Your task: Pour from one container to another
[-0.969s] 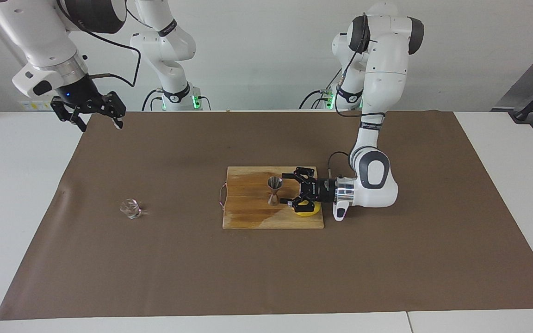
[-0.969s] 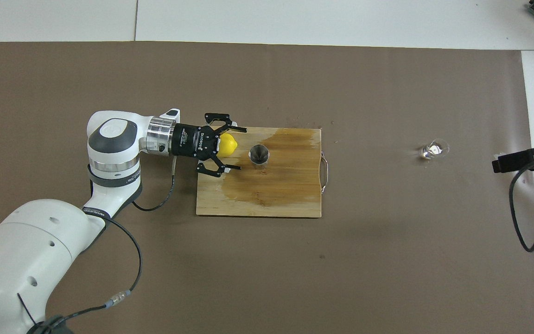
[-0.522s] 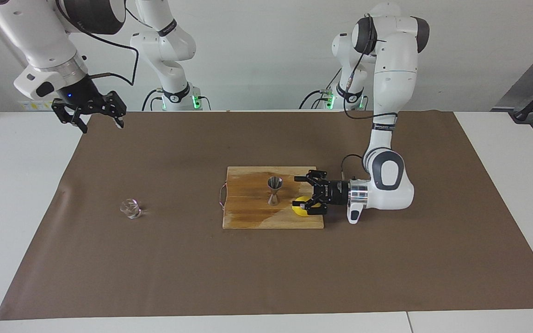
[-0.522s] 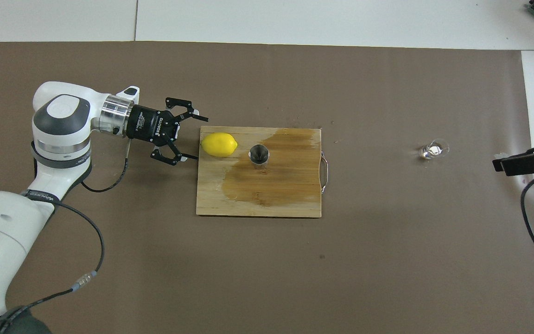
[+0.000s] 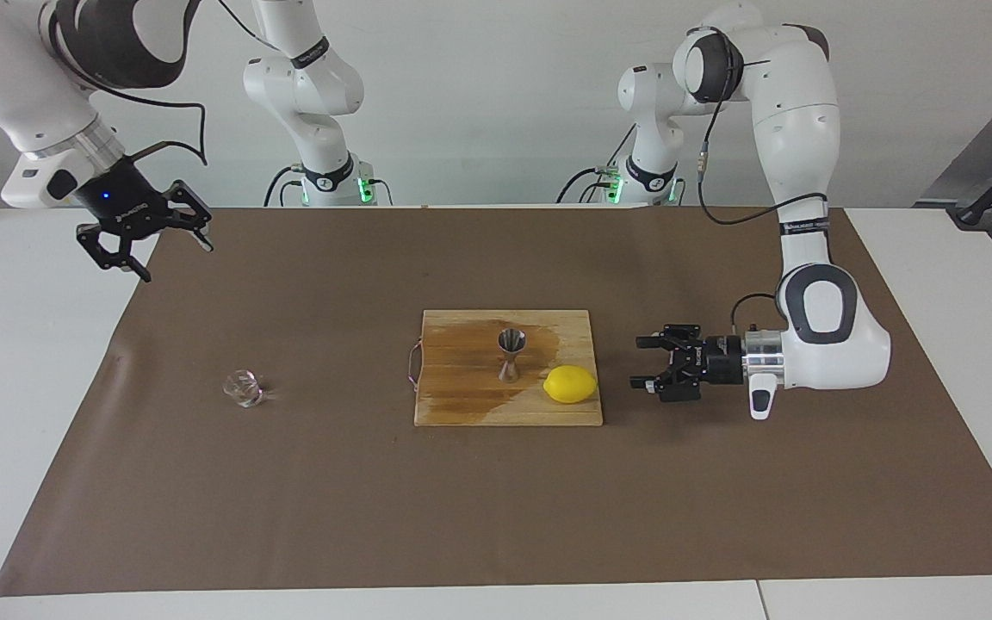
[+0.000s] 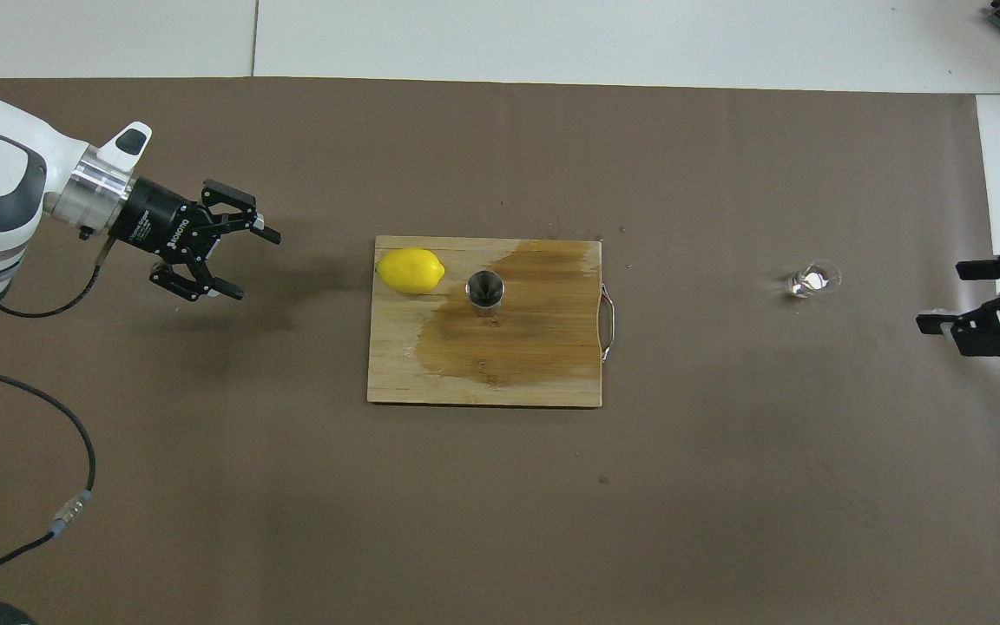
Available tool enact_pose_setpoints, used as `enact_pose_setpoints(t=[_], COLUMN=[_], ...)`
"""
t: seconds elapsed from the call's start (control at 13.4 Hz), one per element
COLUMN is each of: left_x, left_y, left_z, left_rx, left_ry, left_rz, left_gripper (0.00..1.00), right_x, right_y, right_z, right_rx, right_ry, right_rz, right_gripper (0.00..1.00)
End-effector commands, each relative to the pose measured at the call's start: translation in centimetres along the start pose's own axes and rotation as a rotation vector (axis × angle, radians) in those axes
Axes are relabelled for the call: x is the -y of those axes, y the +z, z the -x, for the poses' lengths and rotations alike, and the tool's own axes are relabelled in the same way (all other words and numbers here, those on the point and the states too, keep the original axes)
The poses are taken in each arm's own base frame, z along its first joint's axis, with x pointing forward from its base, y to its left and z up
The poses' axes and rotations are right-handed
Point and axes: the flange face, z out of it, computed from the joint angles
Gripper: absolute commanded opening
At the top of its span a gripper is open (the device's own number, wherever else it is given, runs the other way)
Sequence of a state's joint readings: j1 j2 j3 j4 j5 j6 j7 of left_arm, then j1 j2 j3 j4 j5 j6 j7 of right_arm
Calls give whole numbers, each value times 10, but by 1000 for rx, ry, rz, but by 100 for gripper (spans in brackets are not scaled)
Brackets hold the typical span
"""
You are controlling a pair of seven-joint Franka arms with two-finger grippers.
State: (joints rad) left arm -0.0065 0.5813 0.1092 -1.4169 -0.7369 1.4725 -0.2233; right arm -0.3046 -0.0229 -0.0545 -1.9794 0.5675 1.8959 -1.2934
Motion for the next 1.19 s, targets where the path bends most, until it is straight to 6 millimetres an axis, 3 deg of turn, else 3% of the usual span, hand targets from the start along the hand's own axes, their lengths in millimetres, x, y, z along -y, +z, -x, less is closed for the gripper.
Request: enact_pose_setpoints(t=[0.0, 0.07, 0.22, 0.37, 0.45, 0.6, 0.89, 1.12], left_x=[6, 6, -23, -55, -70, -94, -98, -99], left_y=[-36, -47, -68, -86, -97, -101, -118, -136], left_z=[14, 20, 46, 82, 100, 122, 142, 185], left_rx=[-72, -105, -205, -315, -385, -448, -493, -528], left_ry=[268, 308, 389, 476, 513, 604, 622, 624], left_rz=[-155, -227, -385, -528, -586, -705, -724, -699], left_gripper=[100, 100, 100, 100, 100, 100, 100, 100], right_x=[-41, -55, -77, -94, -107, -121, -135, -135], right_y=[39, 56, 83, 111, 119, 129, 154, 174], right_z=[49, 66, 89, 98, 90, 84, 70, 66], right_rx=[-96, -131, -201, -271, -314, -324, -344, -375], right_ry=[-83, -121, -216, -276, -350, -414, -514, -562], right_rz=[-62, -93, -121, -176, -182, -209, -232, -261], right_gripper=[100, 100, 100, 100, 100, 100, 100, 100])
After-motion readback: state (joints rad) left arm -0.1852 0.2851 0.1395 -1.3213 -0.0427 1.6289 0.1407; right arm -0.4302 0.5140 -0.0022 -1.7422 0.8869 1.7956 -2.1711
